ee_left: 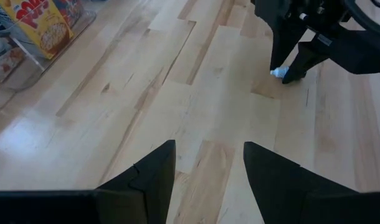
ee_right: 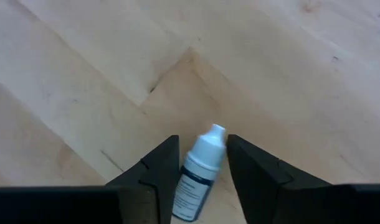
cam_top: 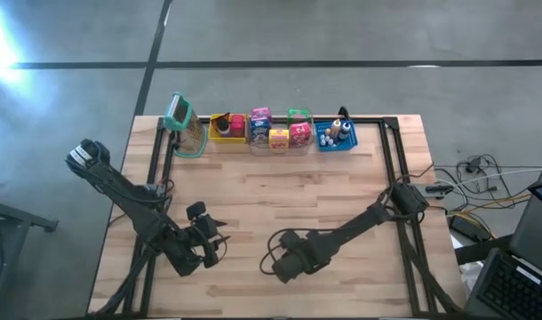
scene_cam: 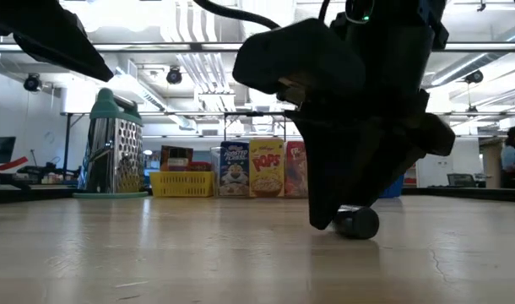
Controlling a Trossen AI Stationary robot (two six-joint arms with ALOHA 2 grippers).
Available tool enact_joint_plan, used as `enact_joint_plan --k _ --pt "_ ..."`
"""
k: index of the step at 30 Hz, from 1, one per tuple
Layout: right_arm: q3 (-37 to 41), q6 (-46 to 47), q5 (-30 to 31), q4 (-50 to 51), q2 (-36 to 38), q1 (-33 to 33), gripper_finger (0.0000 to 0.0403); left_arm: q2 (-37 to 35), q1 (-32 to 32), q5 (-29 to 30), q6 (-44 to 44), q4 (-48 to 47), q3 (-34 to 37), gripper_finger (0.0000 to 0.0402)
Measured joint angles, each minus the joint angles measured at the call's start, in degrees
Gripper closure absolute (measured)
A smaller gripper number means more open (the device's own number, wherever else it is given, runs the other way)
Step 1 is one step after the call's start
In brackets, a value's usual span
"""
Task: Pick & Place Kitchen Items
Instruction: Put the blue bottle into the blue bin
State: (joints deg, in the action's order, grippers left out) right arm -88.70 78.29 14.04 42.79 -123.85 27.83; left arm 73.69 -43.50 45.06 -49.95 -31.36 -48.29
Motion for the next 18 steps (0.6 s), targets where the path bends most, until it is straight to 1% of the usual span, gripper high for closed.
enact_joint_plan --k 6,11,14,18 --pt "0.61 0.88 -0.30 0.16 0.05 0.09 0.0306 0.02 0.00 0.00 0.02 0.13 0.00 0.0206" --pt "0.63 -2.14 -0.29 0.30 0.09 0.11 0.0338 0.00 0.00 0.00 0.84 0.11 0.02 0.0206" --pt "0.65 -4.18 0.35 0.36 0.28 0.15 0.0343 0.00 0.02 0.00 2.27 0.06 0.13 0.0206" --pt "0.18 -8.15 1.18 2.19 0.81 0.15 0.0330 0.00 0.02 0.02 4.49 0.46 0.28 0.0206"
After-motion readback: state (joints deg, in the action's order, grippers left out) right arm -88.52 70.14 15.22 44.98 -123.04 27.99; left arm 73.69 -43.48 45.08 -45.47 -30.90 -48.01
